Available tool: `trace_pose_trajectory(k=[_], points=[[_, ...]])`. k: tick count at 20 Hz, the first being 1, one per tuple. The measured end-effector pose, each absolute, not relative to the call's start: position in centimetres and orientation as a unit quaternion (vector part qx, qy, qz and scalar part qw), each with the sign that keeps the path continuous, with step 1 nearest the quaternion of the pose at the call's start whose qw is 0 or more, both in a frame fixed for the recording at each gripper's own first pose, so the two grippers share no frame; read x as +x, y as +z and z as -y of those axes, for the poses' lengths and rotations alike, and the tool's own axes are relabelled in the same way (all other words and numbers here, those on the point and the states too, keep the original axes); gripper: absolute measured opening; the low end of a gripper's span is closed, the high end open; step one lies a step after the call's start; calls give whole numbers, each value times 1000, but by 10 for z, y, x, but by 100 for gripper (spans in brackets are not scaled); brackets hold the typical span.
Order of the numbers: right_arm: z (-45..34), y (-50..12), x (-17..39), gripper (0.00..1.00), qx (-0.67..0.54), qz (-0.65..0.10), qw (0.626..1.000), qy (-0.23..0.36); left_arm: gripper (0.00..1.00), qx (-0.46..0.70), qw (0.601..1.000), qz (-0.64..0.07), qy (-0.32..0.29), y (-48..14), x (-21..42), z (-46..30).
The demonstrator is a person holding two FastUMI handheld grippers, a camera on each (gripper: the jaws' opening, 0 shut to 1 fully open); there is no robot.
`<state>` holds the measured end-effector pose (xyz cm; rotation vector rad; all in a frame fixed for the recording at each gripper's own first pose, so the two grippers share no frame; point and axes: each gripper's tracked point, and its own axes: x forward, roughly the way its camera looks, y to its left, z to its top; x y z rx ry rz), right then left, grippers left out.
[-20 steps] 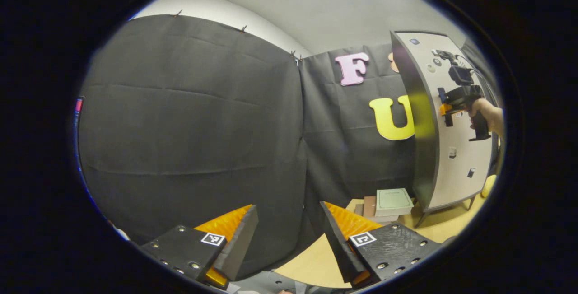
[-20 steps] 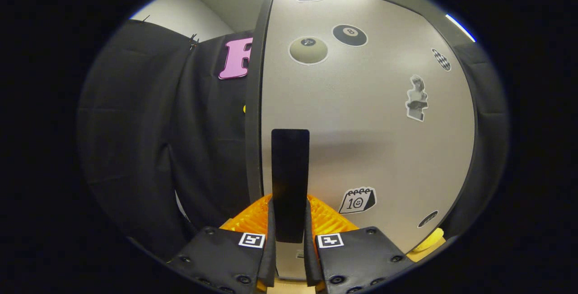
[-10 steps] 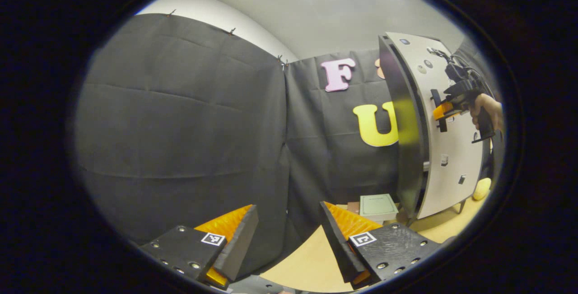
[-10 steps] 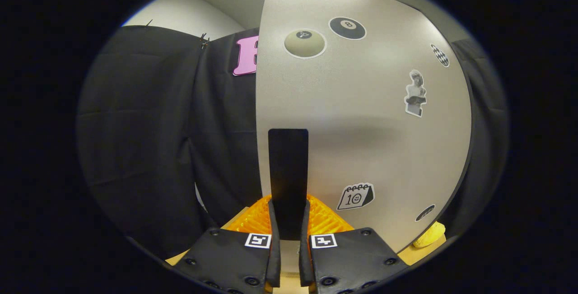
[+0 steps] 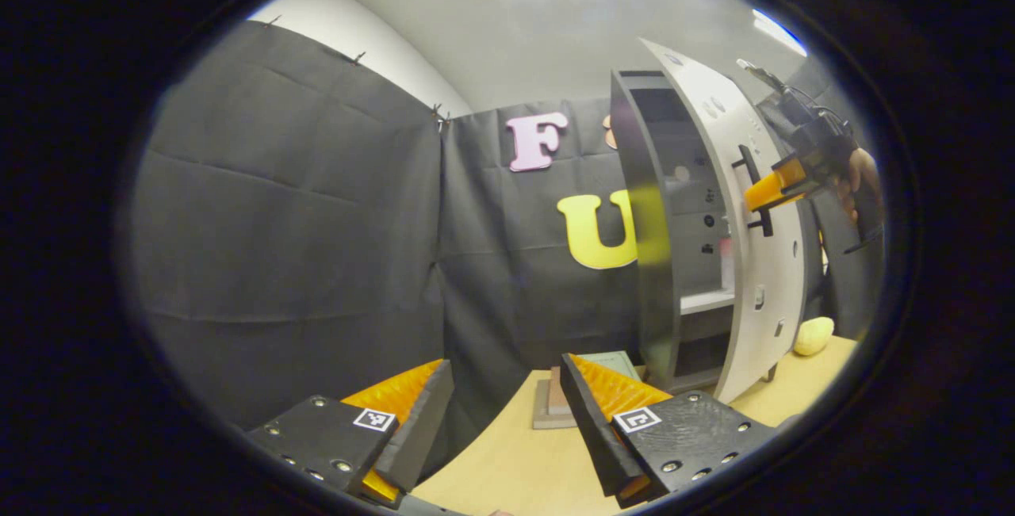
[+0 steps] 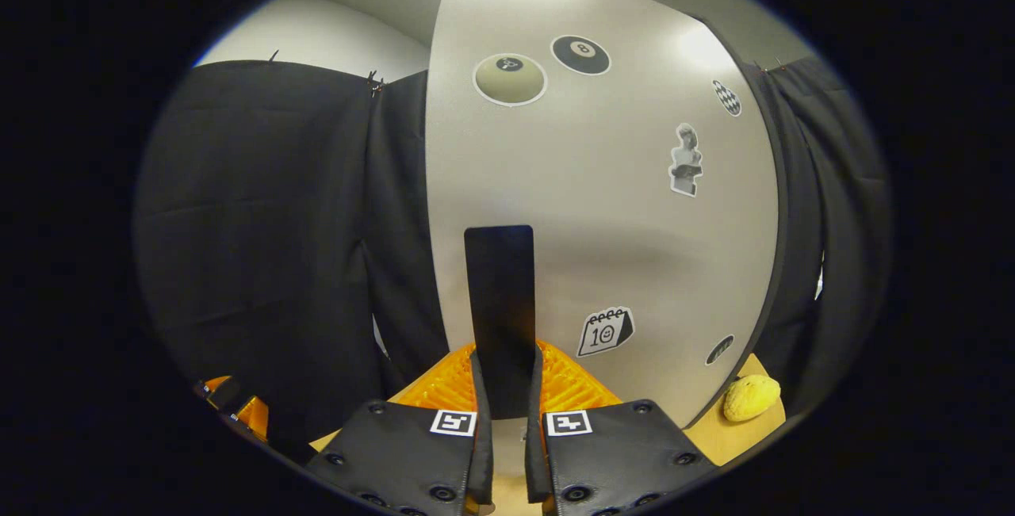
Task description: Open the cabinet door with the right hand, grasp the bottle in the cabinet with the left hand and place it on the coaster, then close the cabinet door with the right hand.
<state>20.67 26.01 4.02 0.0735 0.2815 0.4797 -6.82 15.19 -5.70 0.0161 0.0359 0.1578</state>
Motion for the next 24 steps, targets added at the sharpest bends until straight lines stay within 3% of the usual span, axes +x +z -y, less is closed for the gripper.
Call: trace_pose_trajectory(k=[7,13,24], points=[[-243,40,199,18,50,-143,950,272,82,0,1000,-10,10,-31,-85,-116],[-227,41,196,18,52,-141,943,295,84,-3,999,-15,-41,-30,-76,-4],[-200,42,193,17,58,-130,945,296,82,-2,996,-10,-88,-15,-72,117]])
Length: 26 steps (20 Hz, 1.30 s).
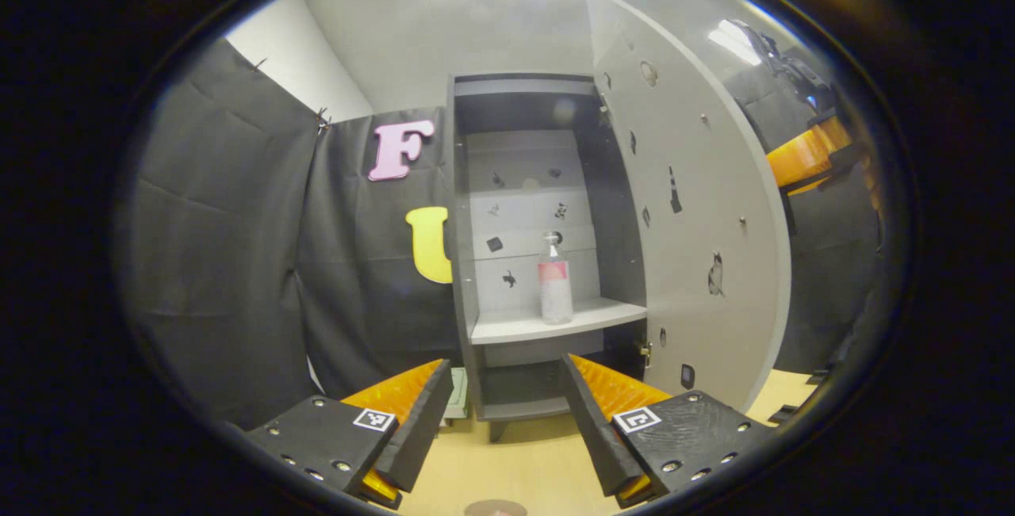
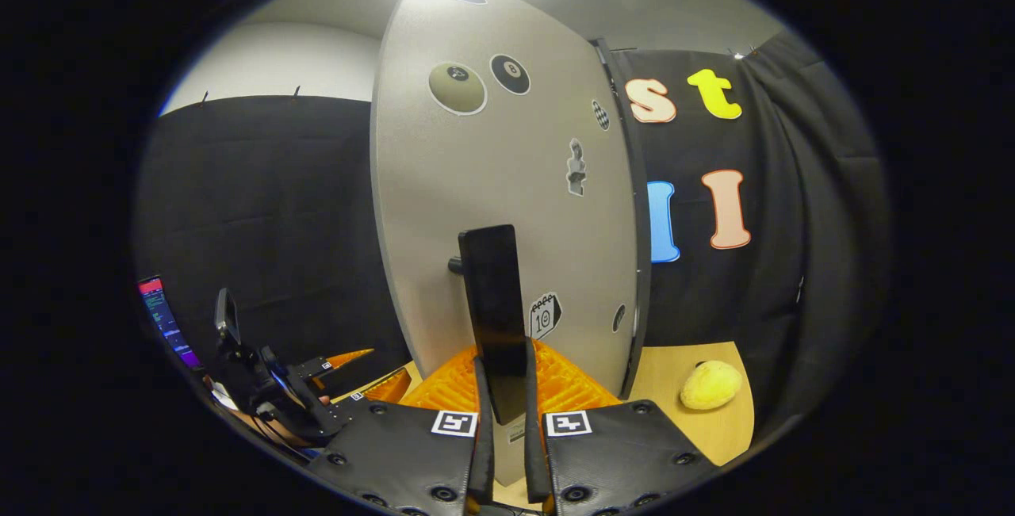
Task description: Open the cabinet door with the right hand, grasp the bottle in the cabinet with the left hand and place it on the coaster, then close the cabinet door with the right hand.
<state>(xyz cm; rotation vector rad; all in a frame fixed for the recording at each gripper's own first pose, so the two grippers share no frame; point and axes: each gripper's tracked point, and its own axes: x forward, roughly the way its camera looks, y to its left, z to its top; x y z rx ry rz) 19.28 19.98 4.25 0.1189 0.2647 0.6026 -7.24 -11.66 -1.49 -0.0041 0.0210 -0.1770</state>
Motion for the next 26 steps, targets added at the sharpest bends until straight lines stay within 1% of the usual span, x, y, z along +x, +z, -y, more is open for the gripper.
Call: trace_pose_trajectory(k=[2,3,4,5,6,7,9,10,14,15,16,17,18,19,20,21,22,23,24,25,26], points=[[-195,43,192,17,55,-125,947,290,82,-2,996,-12,-93,-15,-71,133],[-191,44,192,14,55,-123,948,288,82,-2,996,-13,-93,-14,-70,141],[-188,46,190,14,55,-121,949,286,84,-1,995,-13,-94,-15,-70,147],[-185,46,190,14,56,-119,950,284,82,-1,996,-13,-94,-14,-71,154],[-183,46,192,17,58,-116,951,282,82,0,996,-13,-93,-13,-72,160],[-181,47,192,14,58,-114,951,280,82,1,996,-13,-93,-12,-73,167],[-175,48,197,13,54,-107,955,272,82,2,996,-13,-92,-11,-75,177],[-172,49,199,17,53,-104,957,267,82,2,996,-14,-91,-10,-76,181],[-164,49,206,17,67,-95,962,246,82,7,996,-13,-83,-6,-76,199],[-167,49,204,12,78,-94,960,251,82,9,997,-12,-81,-3,-74,202],[-172,49,203,13,88,-94,957,261,82,11,997,-9,-79,-2,-76,206],[-175,50,204,17,89,-92,955,267,84,13,997,-7,-76,1,-77,210],[-172,51,205,17,83,-86,956,268,82,16,997,-6,-73,4,-78,213],[-168,51,206,17,72,-79,958,265,82,18,997,-5,-69,8,-80,214],[-165,52,206,13,66,-74,960,263,84,20,998,-3,-66,11,-81,215],[-164,52,203,13,68,-74,958,268,85,22,998,-3,-62,14,-82,214],[-166,50,197,17,76,-78,954,278,87,24,998,-3,-59,14,-82,215],[-165,49,192,20,84,-81,951,287,84,25,998,-3,-57,17,-82,215],[-165,49,189,19,91,-81,949,291,82,26,998,-4,-56,19,-83,216],[-161,48,186,20,93,-81,950,287,82,25,998,-4,-57,23,-83,216],[-153,45,188,17,89,-81,955,271,82,22,998,-2,-60,27,-82,217]])
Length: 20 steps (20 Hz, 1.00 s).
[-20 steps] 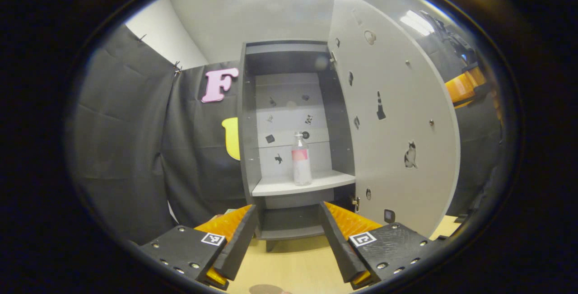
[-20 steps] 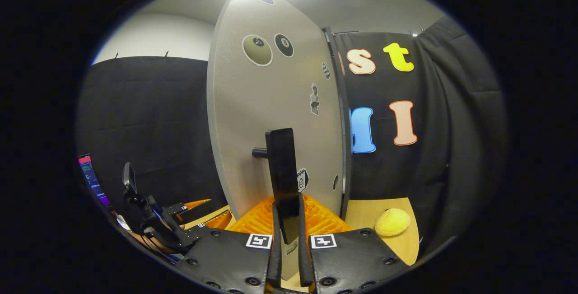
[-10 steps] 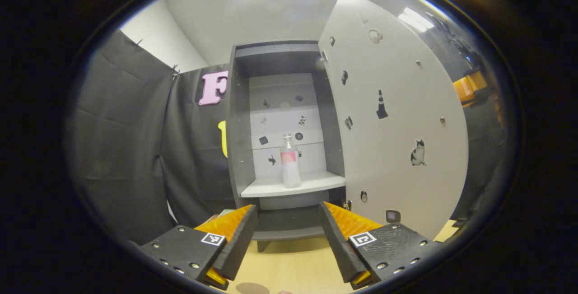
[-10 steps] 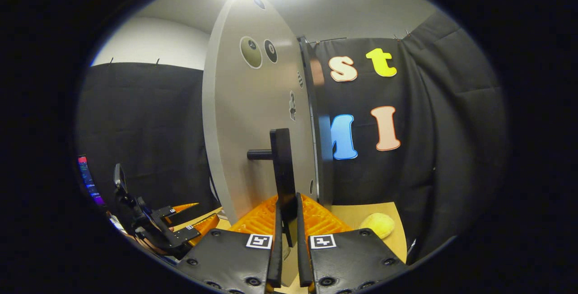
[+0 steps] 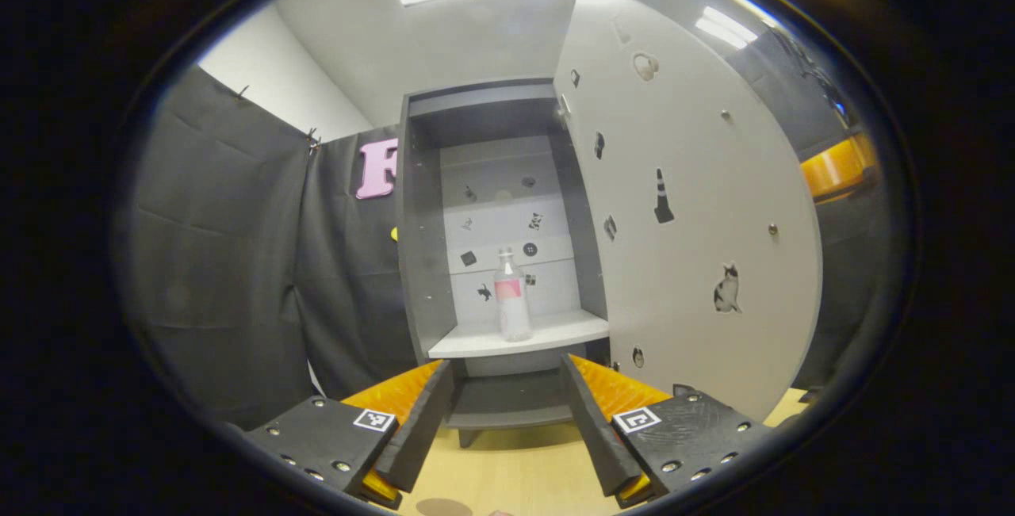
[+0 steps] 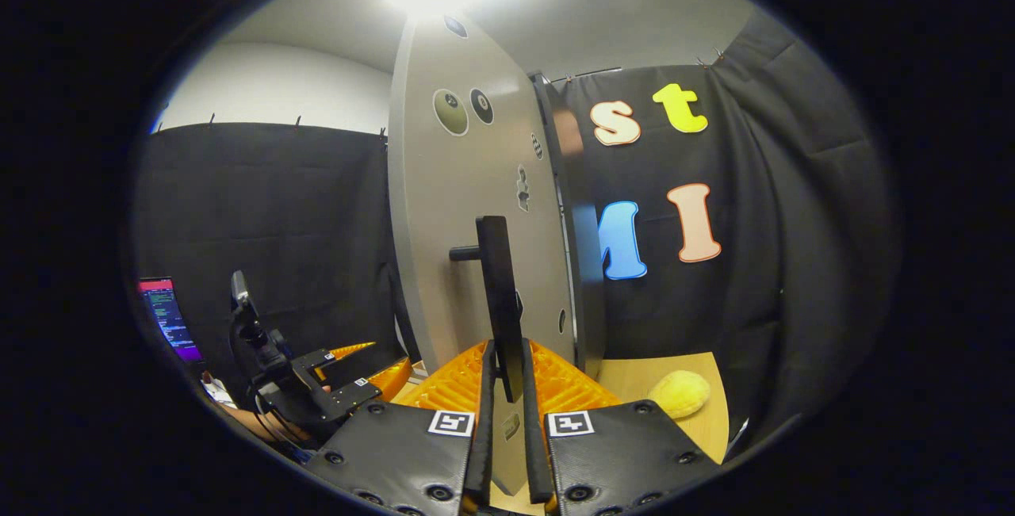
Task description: Open the cabinet door with the right hand, grasp the bottle in the cabinet with the left hand and place it on the coaster, then close the cabinet door with the right hand.
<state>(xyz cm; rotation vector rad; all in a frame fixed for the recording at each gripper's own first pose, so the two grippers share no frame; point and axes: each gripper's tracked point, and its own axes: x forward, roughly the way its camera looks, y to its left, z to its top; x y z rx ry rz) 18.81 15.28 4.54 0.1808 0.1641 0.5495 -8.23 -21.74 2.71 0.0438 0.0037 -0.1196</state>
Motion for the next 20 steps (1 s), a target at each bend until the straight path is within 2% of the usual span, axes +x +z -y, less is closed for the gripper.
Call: trace_pose_trajectory(k=[2,4,5,6,7,9,10,11,12,13,14,17,20], points=[[-132,42,190,16,84,-80,965,237,84,18,997,2,-70,42,-74,222],[-114,38,194,8,79,-79,973,201,82,19,996,3,-85,52,-49,227],[-108,35,195,19,77,-80,976,186,82,19,996,4,-91,56,-39,228],[-102,33,196,22,76,-81,978,174,82,18,995,6,-94,61,-30,226],[-97,31,198,47,72,-80,981,163,84,15,995,8,-96,65,-20,225],[-79,27,204,96,53,-79,988,122,82,7,995,9,-100,71,3,221],[-70,22,208,98,42,-79,991,100,82,2,995,10,-104,73,17,219],[-63,20,210,92,34,-80,993,82,82,-2,994,9,-106,75,31,217],[-57,19,213,98,28,-81,994,69,84,-6,994,5,-111,74,45,217],[-53,19,215,98,25,-80,995,60,84,-11,993,0,-116,73,60,217],[-51,17,218,92,24,-82,995,50,84,-16,992,-4,-123,72,76,217],[-39,14,225,92,23,-84,996,11,82,-27,989,-15,-147,66,120,223],[-33,6,229,92,31,-97,995,-20,84,-23,986,-19,-163,57,161,230]])
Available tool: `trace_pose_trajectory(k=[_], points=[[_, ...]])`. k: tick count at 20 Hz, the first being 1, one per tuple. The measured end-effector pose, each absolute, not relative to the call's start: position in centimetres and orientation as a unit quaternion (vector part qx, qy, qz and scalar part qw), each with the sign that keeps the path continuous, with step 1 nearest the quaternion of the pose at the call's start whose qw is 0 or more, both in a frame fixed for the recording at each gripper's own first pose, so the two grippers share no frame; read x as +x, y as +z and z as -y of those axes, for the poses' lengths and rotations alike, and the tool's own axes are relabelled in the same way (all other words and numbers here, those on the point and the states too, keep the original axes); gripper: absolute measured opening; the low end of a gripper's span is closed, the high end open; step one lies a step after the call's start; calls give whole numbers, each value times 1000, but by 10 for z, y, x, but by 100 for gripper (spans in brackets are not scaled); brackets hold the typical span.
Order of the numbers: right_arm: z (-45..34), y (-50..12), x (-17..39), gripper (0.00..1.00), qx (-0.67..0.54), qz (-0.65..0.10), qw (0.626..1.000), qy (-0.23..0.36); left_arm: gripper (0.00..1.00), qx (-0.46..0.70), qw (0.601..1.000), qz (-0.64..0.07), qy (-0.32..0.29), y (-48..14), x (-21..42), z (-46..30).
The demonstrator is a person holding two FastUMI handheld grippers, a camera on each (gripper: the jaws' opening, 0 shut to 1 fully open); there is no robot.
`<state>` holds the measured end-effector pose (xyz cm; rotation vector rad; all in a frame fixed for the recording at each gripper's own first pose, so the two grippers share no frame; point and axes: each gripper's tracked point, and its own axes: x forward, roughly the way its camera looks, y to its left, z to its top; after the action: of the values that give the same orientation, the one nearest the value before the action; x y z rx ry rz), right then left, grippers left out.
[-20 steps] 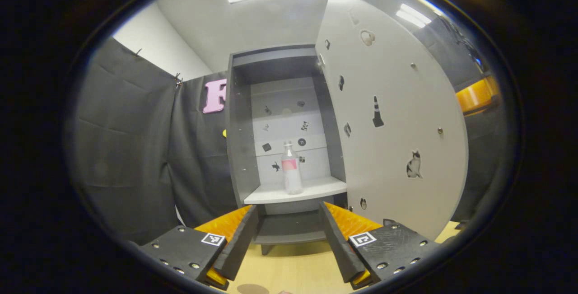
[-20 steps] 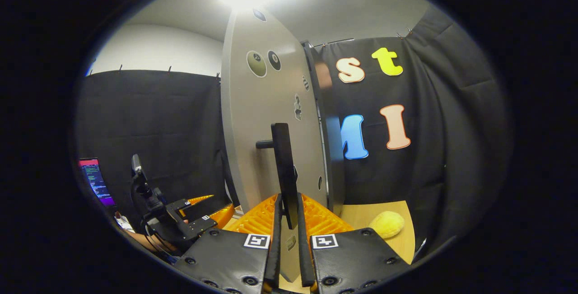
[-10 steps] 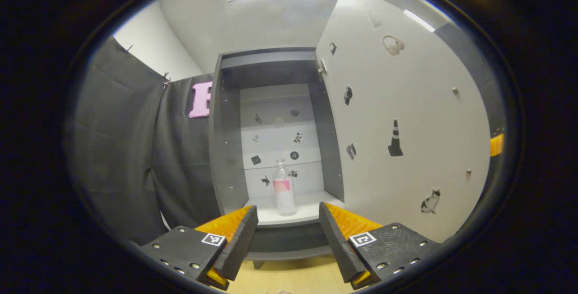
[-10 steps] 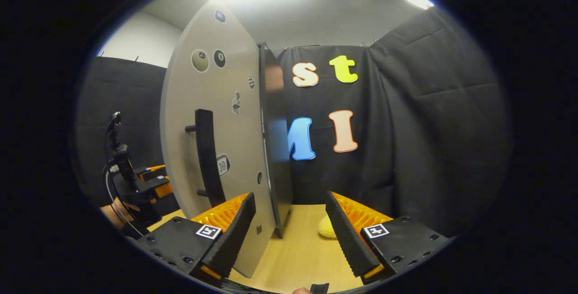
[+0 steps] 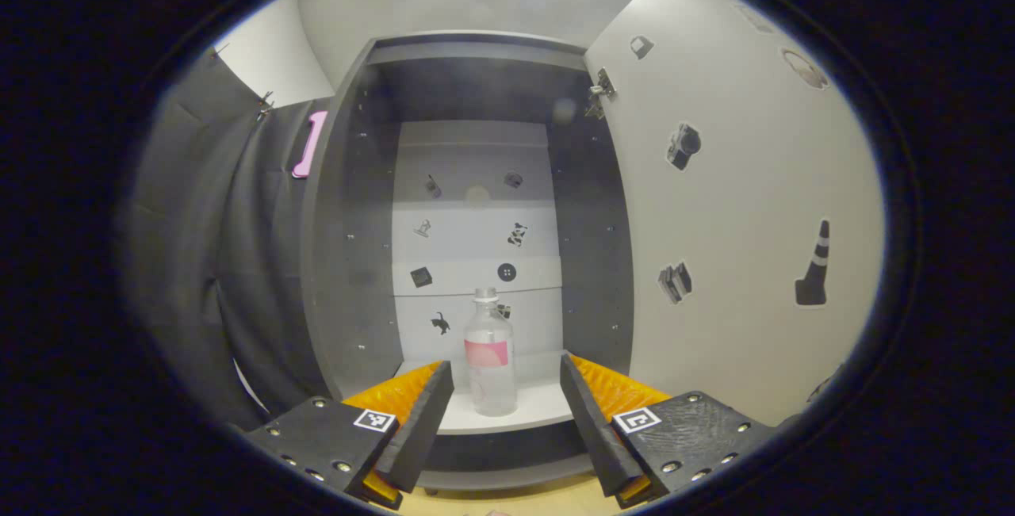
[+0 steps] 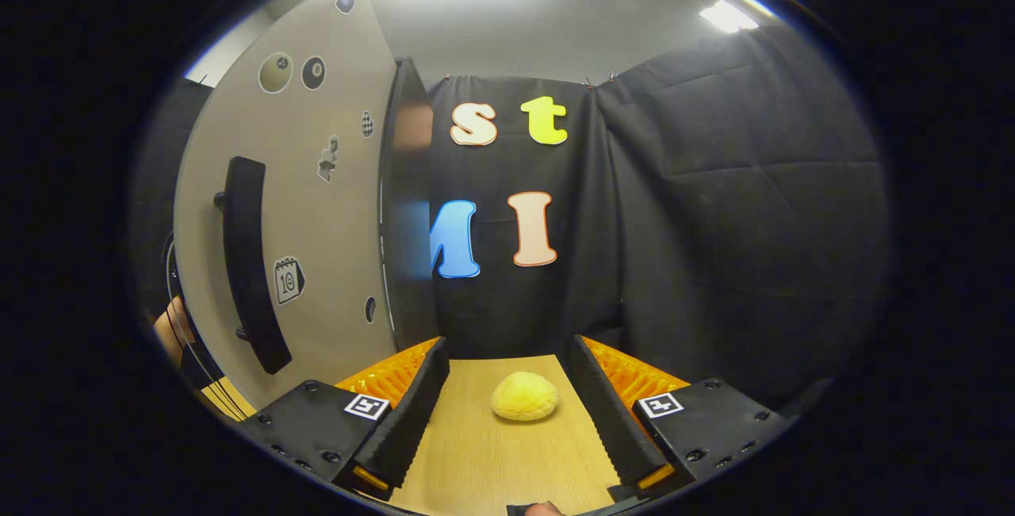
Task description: Open the cabinet door with the right hand, grasp the bottle in the cabinet with the left hand and place it on the coaster, then close the cabinet door with the right hand.
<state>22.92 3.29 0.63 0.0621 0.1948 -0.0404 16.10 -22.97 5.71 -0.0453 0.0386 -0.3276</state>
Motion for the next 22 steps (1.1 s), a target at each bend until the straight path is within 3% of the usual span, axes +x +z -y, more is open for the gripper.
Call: trace_pose_trajectory(k=[9,20,21,22], points=[[-23,-16,237,98,35,-133,987,-87,84,-3,984,-35,-177,9,257,246],[-27,-25,243,98,18,-150,983,-100,84,-3,982,-50,-182,-21,293,256],[-28,-25,243,98,20,-150,984,-98,73,-6,982,-52,-180,-22,294,254],[-29,-25,243,98,23,-150,984,-95,75,-10,983,-52,-177,-21,291,252]])
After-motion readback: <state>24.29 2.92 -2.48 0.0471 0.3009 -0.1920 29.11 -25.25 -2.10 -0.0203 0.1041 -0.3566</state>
